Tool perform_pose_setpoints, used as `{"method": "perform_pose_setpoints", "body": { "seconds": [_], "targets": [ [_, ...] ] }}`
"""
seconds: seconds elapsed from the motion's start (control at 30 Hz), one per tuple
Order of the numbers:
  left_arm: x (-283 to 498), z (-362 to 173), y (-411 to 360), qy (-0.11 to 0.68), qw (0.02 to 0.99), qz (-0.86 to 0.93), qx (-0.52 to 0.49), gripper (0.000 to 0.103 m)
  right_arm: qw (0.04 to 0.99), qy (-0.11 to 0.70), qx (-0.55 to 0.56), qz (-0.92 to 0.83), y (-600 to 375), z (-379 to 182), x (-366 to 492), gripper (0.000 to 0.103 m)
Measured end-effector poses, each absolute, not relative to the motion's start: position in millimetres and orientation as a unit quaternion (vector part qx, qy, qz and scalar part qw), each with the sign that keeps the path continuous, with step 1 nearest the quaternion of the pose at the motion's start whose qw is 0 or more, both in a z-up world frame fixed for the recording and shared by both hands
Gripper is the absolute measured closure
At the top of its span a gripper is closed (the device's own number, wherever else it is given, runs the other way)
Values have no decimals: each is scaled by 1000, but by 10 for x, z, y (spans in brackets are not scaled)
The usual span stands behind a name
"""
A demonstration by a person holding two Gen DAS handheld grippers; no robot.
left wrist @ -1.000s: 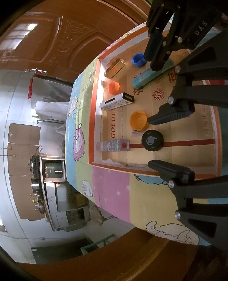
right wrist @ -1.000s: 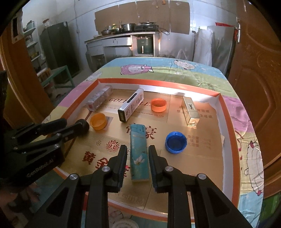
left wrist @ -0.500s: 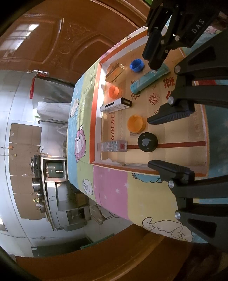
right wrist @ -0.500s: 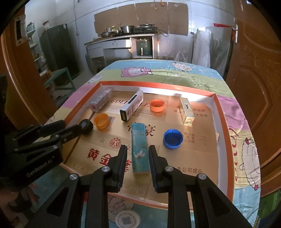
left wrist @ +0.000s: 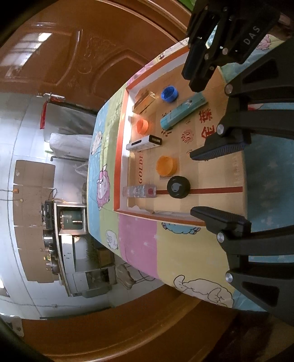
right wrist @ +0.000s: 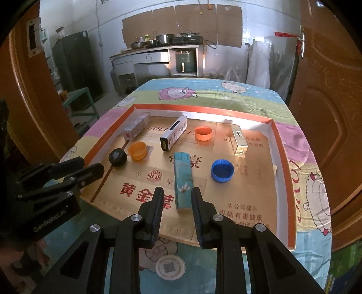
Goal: Organize rigid objects
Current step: 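Withdraw both tools from the box toward the red cap and white round container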
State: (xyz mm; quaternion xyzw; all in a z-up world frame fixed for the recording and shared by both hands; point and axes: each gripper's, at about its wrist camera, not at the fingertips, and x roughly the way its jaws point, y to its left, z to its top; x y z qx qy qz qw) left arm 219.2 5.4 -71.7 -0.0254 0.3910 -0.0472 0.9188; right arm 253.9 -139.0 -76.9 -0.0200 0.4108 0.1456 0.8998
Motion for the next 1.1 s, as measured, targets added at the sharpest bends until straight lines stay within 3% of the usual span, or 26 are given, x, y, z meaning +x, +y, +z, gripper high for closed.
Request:
{"method": "perform_pose_setpoints", "body": {
  "seconds": [1.1],
  "targets": [
    [1524,-473,41,366,928,-66,-30,61,910,392,-9,132,-1631,-537,1789,77]
  ]
}}
